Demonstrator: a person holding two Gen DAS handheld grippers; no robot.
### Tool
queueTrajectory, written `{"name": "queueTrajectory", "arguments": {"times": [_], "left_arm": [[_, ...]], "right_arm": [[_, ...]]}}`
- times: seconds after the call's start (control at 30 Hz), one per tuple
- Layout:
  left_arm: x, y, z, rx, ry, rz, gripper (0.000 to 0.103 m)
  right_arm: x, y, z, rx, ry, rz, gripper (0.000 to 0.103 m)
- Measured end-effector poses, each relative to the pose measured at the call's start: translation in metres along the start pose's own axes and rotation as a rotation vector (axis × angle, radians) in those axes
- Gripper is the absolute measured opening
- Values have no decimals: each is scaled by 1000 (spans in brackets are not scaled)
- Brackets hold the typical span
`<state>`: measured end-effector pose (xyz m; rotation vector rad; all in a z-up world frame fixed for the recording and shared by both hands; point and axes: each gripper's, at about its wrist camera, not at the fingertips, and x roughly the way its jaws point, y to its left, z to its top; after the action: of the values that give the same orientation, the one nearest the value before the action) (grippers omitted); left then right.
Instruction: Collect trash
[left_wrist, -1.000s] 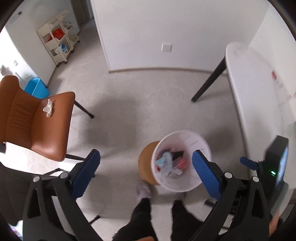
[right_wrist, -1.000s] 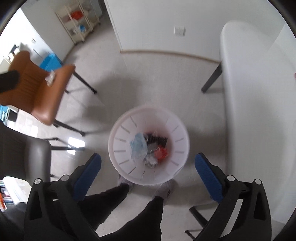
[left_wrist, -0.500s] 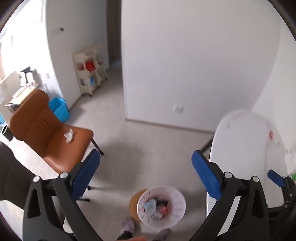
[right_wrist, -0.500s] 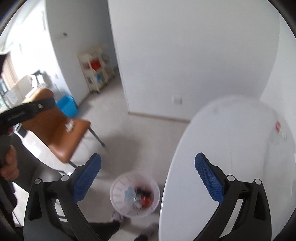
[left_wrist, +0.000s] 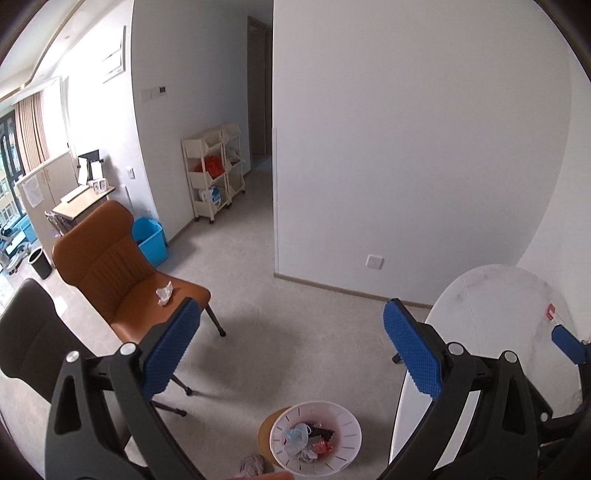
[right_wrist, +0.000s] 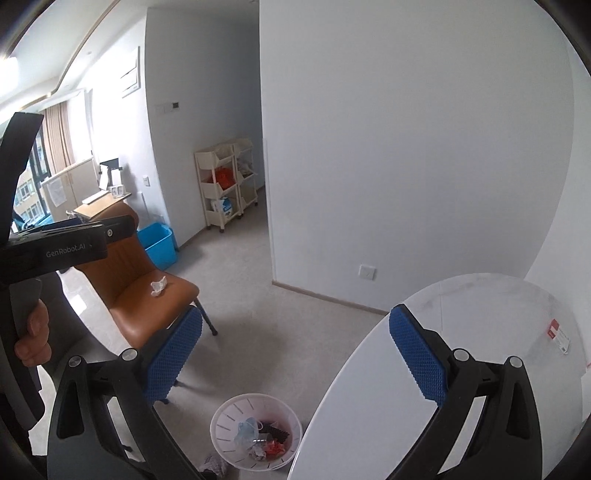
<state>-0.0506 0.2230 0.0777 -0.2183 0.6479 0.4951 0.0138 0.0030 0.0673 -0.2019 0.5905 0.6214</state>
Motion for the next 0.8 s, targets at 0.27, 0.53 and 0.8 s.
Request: {"name": "queueTrajectory", "arguments": {"times": [0.27, 0.53, 0.8], "left_arm": [[7, -6, -2, 31, 26, 15, 95], [11, 0, 0, 25, 37, 7, 95], [16, 7, -6, 24, 50, -12, 95]], "right_arm": [[6, 3, -6, 0, 19, 7, 101], [11, 15, -3, -8, 36, -4, 101], [14, 19, -5, -10, 43, -12, 101]]}}
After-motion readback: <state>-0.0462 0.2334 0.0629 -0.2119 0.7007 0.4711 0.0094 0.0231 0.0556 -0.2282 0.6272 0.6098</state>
